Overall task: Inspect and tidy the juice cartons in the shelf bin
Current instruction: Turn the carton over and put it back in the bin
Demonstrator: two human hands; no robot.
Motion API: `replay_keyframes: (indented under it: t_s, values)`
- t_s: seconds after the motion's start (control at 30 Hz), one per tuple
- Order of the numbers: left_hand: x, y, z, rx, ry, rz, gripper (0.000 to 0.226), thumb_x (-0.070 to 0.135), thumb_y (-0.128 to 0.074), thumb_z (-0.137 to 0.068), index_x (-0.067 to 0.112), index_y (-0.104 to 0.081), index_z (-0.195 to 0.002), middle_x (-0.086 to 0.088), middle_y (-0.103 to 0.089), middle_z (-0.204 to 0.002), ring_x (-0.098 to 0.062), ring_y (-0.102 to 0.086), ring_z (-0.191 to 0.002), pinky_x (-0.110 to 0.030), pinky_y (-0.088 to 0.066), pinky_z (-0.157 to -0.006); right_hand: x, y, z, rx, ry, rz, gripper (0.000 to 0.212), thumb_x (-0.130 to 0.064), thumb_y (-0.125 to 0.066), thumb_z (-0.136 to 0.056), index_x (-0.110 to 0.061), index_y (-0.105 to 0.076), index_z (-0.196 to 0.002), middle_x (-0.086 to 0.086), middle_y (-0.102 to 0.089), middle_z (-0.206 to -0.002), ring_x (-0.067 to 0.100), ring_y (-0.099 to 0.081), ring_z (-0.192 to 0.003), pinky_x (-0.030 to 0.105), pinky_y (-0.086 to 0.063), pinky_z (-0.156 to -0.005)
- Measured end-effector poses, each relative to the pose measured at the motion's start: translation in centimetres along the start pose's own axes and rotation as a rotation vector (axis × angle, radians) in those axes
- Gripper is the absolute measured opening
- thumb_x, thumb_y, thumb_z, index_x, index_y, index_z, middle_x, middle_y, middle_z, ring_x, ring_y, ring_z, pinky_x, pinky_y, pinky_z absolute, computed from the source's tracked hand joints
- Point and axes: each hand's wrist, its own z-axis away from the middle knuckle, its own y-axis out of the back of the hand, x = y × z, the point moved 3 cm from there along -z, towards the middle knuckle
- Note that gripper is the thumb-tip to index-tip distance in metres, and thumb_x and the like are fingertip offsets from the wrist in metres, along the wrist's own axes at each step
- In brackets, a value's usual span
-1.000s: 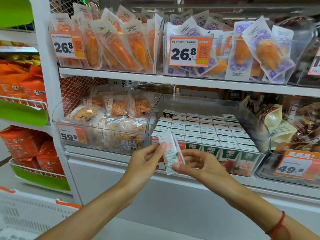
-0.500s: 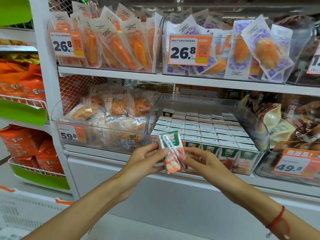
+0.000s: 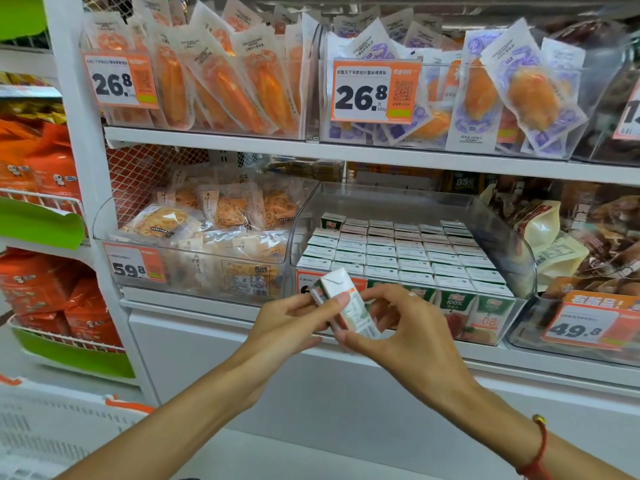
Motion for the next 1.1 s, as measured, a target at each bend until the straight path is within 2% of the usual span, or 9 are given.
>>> replay_keyframes:
  t_s: [0.1, 0.2, 0.33, 0.43, 0.57, 0.7, 0.8, 0.97, 1.1]
  values:
    - [-0.2, 0.6, -0.4, 0.089, 0.031, 0.007, 0.033, 0.037, -0.075, -0.080, 0.020, -0.073, -0.109, 0.005, -0.077, -0.094, -0.006, -0.072, -0.092, -0.026, -0.056, -0.088, 0.0, -0.7, -0.1, -0.131, -0.041, -0.107, 0.036, -0.048, -0.078, -0.068, -0.037, -0.062, -0.098, -0.015, -0.066, -0.083, 0.002, -0.061, -0.081, 0.021, -0.052, -0.072]
    - [-0.1, 1.2, -0.7, 0.007, 0.043, 0.030, 0.036, 0.034, -0.071, -0.085, 0.017, -0.070, -0.116, 0.002, -0.076, -0.104, -0.008, -0.070, -0.102, -0.025, -0.053, -0.094, 0.7, -0.7, -0.6, -0.347, -0.223, -0.385, 0.028, -0.037, -0.074, -0.081, -0.034, -0.065, -0.108, -0.019, -0.070, -0.099, -0.005, -0.063, -0.094, 0.019, -0.051, -0.085]
    - [0.3, 1.0, -0.6, -0.095, 0.028, 0.099, 0.029, 0.033, -0.064, -0.090, 0.018, -0.068, -0.115, -0.002, -0.076, -0.106, -0.011, -0.070, -0.104, -0.020, -0.054, -0.091, 1.5, -0.8, -0.7, -0.530, -0.342, -0.512, 0.047, -0.042, -0.072, -0.079, -0.032, -0.062, -0.123, -0.016, -0.070, -0.115, 0.000, -0.063, -0.109, 0.020, -0.047, -0.096]
    - [0.2, 0.9, -0.7, -0.068, 0.013, 0.106, 0.030, 0.034, -0.063, -0.090, 0.018, -0.070, -0.114, -0.001, -0.076, -0.106, -0.011, -0.070, -0.103, -0.021, -0.055, -0.089, 1.3, -0.7, -0.8, -0.391, -0.325, -0.493, 0.042, -0.050, -0.077, -0.064, -0.036, -0.068, -0.103, -0.018, -0.073, -0.095, -0.002, -0.066, -0.090, 0.009, -0.049, -0.079]
    - [-0.1, 0.7, -0.4, 0.005, -0.029, 0.083, 0.037, 0.040, -0.073, -0.075, 0.020, -0.074, -0.106, 0.005, -0.077, -0.100, -0.006, -0.071, -0.099, -0.020, -0.057, -0.083, 1.5, -0.3, -0.8, -0.133, -0.237, -0.180, 0.053, -0.046, -0.088, -0.059, -0.034, -0.062, -0.104, -0.018, -0.067, -0.090, -0.009, -0.060, -0.085, 0.008, -0.048, -0.070]
    - [0.2, 0.5, -0.3, 0.089, -0.119, 0.029, 0.023, 0.024, -0.079, -0.077, 0.026, -0.073, -0.099, 0.013, -0.077, -0.091, -0.001, -0.071, -0.089, -0.010, -0.053, -0.068, 1.4, -0.7, -0.5, -0.159, -0.116, -0.041, 0.053, -0.055, -0.083, -0.058, -0.041, -0.049, -0.096, -0.026, -0.059, -0.090, -0.014, -0.053, -0.091, 0.007, -0.047, -0.071]
    - [1.1, 0.4, 0.0, 0.046, -0.274, -0.059, 0.031, 0.006, -0.077, -0.079, 0.032, -0.070, -0.094, 0.021, -0.075, -0.087, 0.007, -0.069, -0.083, -0.004, -0.048, -0.064, 1.7, -0.6, -0.7, -0.265, -0.217, -0.258, 0.057, -0.069, -0.072, -0.057, -0.036, -0.056, -0.101, -0.019, -0.069, -0.091, -0.008, -0.061, -0.090, 0.015, -0.050, -0.078]
    - [1.9, 0.1, 0.7, 0.028, -0.486, -0.268, 0.049, 0.005, -0.081, -0.075, 0.032, -0.068, -0.114, 0.017, -0.071, -0.110, 0.000, -0.064, -0.107, -0.013, -0.049, -0.088, 1.6, 0.4, -1.0, -0.163, -0.271, -0.614, 0.046, -0.065, -0.060, -0.070, -0.028, -0.069, -0.094, -0.010, -0.074, -0.095, 0.009, -0.069, -0.096, 0.029, -0.052, -0.090]
    - [2.2, -0.4, 1.1, 0.060, -0.633, -0.435, 0.052, 0.007, -0.080, -0.076, 0.031, -0.068, -0.120, 0.022, -0.066, -0.115, 0.004, -0.056, -0.115, -0.011, -0.045, -0.093, 1.2, 1.1, -1.1, -0.074, -0.253, -0.658, 0.042, -0.058, -0.059, -0.075, -0.021, -0.073, -0.089, -0.008, -0.075, -0.089, 0.006, -0.069, -0.091, 0.015, -0.055, -0.075]
